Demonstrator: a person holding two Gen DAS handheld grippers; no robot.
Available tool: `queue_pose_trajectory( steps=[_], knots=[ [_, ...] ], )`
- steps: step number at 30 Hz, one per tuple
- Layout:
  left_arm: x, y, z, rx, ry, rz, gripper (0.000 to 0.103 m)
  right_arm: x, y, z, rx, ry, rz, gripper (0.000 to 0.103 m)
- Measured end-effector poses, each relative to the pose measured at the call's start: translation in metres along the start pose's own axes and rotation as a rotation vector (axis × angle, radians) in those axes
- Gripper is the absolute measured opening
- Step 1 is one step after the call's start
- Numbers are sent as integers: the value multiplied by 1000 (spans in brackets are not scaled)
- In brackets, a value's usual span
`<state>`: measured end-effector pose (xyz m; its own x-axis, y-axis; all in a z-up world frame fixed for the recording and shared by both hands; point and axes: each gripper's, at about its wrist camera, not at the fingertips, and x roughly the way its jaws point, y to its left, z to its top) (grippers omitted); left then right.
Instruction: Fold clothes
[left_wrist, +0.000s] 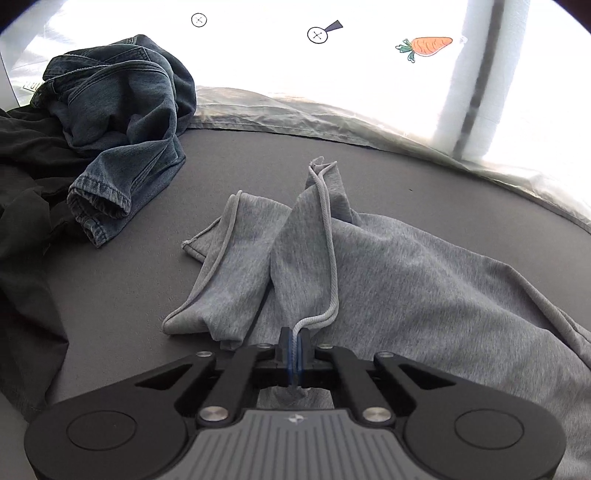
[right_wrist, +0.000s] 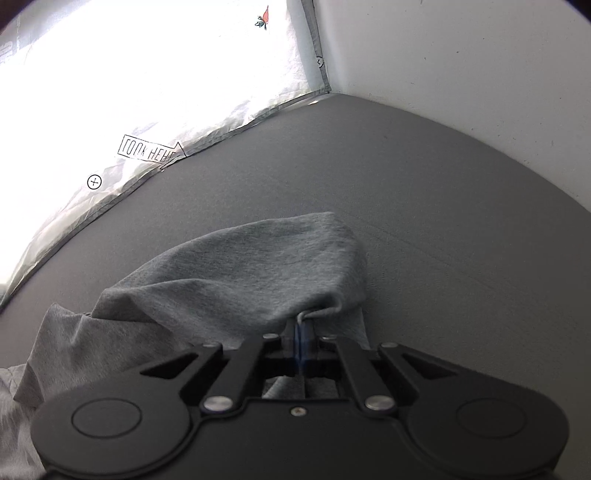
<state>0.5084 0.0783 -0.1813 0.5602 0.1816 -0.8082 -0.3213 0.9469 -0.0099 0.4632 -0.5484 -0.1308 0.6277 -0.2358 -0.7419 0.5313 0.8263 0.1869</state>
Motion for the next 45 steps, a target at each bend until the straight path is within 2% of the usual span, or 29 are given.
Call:
queue_pose_trajectory(
  steps=[5,9,12,14,17,21,24,27,30,33,35,37,40,41,43,45],
  knots=[
    [-23,9,64,-22,-128,24,2,-6,10,55,-34,-123,24,1],
    [-42,16,115,-39,-230,42,2,-6,26,113,4,-209,143,1],
    [-56,21,153,-53,-309,55,2,-12,52,163,-33,-290,213,1],
    [-83,26,184,-91,-395,37,2,-30,75,202,-69,-390,252,1],
    [-146,37,223,-161,-563,12,2,-72,98,245,-81,-554,294,1],
    [-223,57,230,-220,-741,-20,2,-141,96,273,-66,-736,331,1],
    [-256,75,201,-256,-790,-37,2,-178,71,264,-47,-792,330,1],
    [-261,97,152,-281,-748,-25,2,-189,43,235,-74,-775,270,1],
    [-242,116,89,-294,-634,36,2,-179,9,192,-84,-671,213,1],
    [-205,135,14,-354,-446,76,2,-154,-20,142,-87,-522,130,1],
    [-178,142,-34,-391,-311,123,2,-128,-38,101,-89,-387,42,1],
    [-146,145,-90,-381,-161,175,3,-104,-54,65,-88,-248,-13,2],
    [-113,141,-149,-327,32,233,4,-88,-56,44,-80,-173,-39,3],
    [-109,140,-163,-311,69,250,7,-84,-56,39,-76,-154,-45,4],
    [-108,138,-178,-285,91,271,7,-75,-56,28,-69,-116,-56,10],
    [-110,137,-177,-258,73,260,10,-67,-56,17,-62,-79,-67,20]
  ],
)
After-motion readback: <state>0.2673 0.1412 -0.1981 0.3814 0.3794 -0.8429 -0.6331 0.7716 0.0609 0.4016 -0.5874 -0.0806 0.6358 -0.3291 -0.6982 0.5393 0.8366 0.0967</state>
